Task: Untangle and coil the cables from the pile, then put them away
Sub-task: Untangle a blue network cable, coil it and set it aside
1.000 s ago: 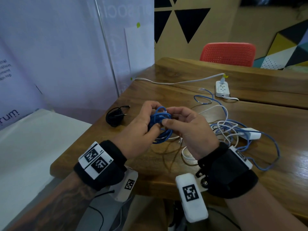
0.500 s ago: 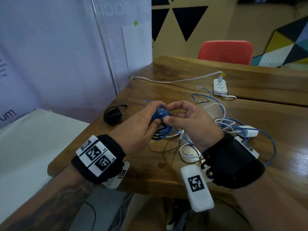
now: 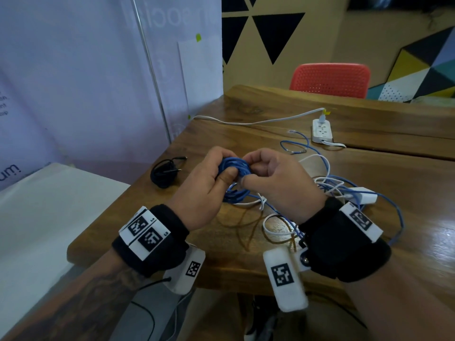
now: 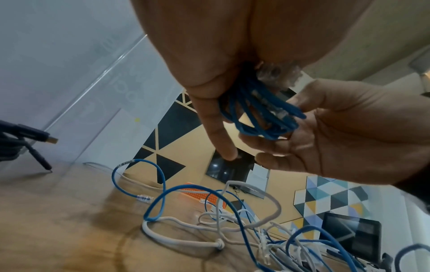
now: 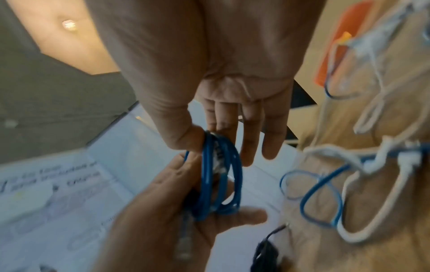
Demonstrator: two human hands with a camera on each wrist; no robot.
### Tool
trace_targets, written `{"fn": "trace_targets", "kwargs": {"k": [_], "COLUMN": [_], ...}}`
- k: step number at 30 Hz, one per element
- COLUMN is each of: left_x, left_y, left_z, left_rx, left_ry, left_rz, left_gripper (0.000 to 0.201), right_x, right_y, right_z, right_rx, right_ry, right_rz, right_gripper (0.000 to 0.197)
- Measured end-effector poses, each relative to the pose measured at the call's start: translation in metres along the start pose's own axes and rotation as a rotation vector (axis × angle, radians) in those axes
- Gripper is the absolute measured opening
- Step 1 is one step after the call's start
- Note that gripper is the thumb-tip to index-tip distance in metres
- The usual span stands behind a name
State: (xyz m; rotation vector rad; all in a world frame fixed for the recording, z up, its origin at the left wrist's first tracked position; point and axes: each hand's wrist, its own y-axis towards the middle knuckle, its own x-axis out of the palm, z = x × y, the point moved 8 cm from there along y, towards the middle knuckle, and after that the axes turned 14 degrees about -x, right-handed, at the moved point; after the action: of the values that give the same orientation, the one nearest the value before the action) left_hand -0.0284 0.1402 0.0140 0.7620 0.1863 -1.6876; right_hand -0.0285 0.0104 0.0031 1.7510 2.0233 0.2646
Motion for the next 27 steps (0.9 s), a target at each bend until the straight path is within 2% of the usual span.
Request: {"fn": "trace_targets", "kwargs": {"k": [2, 4, 7, 11, 15, 19, 21, 24, 27], "left_x": [0.002, 0.003, -0.002, -0.01, -0.011, -0.007, -0.002, -0.001, -0.001], "left_y": [0.002, 0.004, 0.007, 0.008, 0.008, 0.003, 0.0, 0.001, 0.002], "left_z": [-0.003, -0.006, -0.011, -0.013, -0.011, 0.0, 0.005, 0.005, 0.004], "left_rx": [-0.017, -0.035, -0.082, -0.164, -0.207, -0.238, -0.257, -0.268, -0.249], "left_ry": [0.013, 0.021, -0.002, -0.146, -0.239, -0.422, -0.482, -0.525, -0.434], "left_rz": [-0.007, 0.002, 0.072, 0.128, 0.107, 0.041, -0.004, -0.005, 0.017], "left_gripper": [0.008, 0.005, 0.01, 0.024, 0.023, 0.025, 0.026, 0.026, 0.025], "right_x": [0.0, -0.005, -0.004, 0.008, 0.01, 0.009, 0.004, 0.005, 0.008], "right_y": [-0.002, -0.005, -0.01, -0.021, -0.034, -0.031, -0.03, -0.031, -0.033], "right_z": [-0.006, -0.012, -0.018, 0.003, -0.005, -0.004, -0.006, -0.009, -0.012], "right_rx": [-0.062, -0.134, -0.213, -0.098, -0.228, -0.257, -0.289, -0.364, -0.454], "right_ry": [-0.103, -0.174, -0.256, 0.166, 0.148, 0.139, 0.1, -0.044, -0.251], "right_rz": [0.013, 0.08, 0.136, 0.191, 0.253, 0.341, 0.379, 0.329, 0.299], "right_gripper": [0.027, 0.036, 0.047, 0.032, 0.032, 0.031, 0.031, 0.033, 0.034]}}
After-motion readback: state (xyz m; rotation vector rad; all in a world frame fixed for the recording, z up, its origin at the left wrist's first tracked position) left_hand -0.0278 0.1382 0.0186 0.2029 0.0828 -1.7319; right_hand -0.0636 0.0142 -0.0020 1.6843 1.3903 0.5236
